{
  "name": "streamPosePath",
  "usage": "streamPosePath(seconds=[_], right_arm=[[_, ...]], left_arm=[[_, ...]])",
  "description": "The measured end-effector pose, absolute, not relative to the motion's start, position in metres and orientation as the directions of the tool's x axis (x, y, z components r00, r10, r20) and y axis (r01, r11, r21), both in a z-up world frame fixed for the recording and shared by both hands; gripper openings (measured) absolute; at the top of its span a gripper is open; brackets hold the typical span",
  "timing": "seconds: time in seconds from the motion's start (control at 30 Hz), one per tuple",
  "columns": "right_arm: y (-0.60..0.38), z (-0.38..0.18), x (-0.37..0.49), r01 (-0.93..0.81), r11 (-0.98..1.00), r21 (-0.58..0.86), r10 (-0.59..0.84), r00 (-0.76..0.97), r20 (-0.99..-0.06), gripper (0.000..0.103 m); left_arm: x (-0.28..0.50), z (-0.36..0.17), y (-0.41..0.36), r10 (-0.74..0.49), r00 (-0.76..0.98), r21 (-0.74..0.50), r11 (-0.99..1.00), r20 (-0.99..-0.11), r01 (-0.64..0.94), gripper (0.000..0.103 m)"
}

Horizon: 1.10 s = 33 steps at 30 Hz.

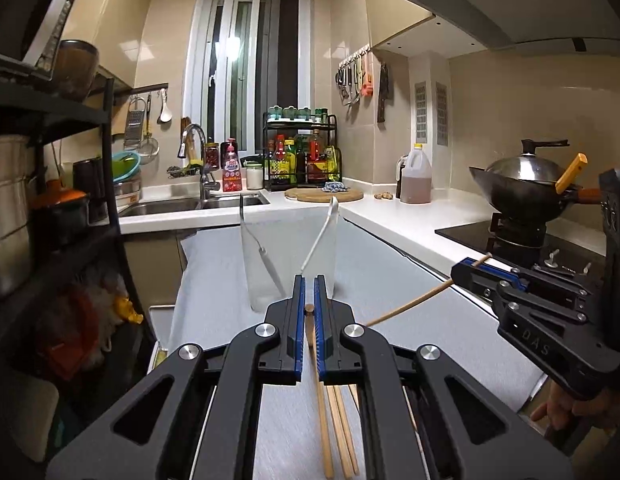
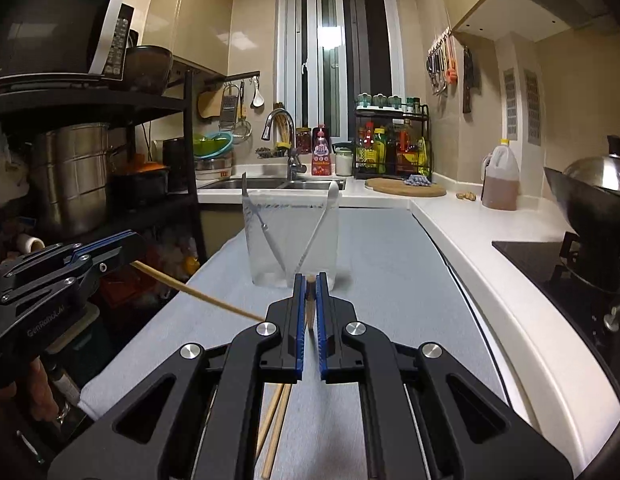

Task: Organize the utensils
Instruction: 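Lift the chopstick with the left tool while the right tool carries its chopstick to the container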

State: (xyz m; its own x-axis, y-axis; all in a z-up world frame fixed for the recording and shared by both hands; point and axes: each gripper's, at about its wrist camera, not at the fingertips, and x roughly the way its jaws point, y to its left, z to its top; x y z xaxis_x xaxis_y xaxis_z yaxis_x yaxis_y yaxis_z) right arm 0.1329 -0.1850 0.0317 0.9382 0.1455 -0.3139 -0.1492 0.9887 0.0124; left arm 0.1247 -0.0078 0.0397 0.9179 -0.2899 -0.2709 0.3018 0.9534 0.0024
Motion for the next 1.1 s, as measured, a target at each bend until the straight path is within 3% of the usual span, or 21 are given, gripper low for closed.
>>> streamPosePath(seconds=[0.5,0.9,1.1], right_arm=[[-0.189,0.077,0.192,-0.148,0.988,0.033,0.15,0.921,-0.359,0.005],[-0.182,0.126,0.225,-0.183,0.982,0.042,0.186,0.913,-0.364,0.005],[-0.174,0.161,0.244,-0.206,0.978,0.032,0.205,0.92,-0.333,0.005]], left_arm=[[0.192,0.096,-0.003,-0.293,0.873,0.003,0.948,-0.39,0.319,0.004],[0.222,0.141,-0.006,-0.308,0.854,0.022,0.937,-0.419,0.349,0.004],[0.241,0.173,-0.006,-0.313,0.864,0.038,0.934,-0.393,0.356,0.004]])
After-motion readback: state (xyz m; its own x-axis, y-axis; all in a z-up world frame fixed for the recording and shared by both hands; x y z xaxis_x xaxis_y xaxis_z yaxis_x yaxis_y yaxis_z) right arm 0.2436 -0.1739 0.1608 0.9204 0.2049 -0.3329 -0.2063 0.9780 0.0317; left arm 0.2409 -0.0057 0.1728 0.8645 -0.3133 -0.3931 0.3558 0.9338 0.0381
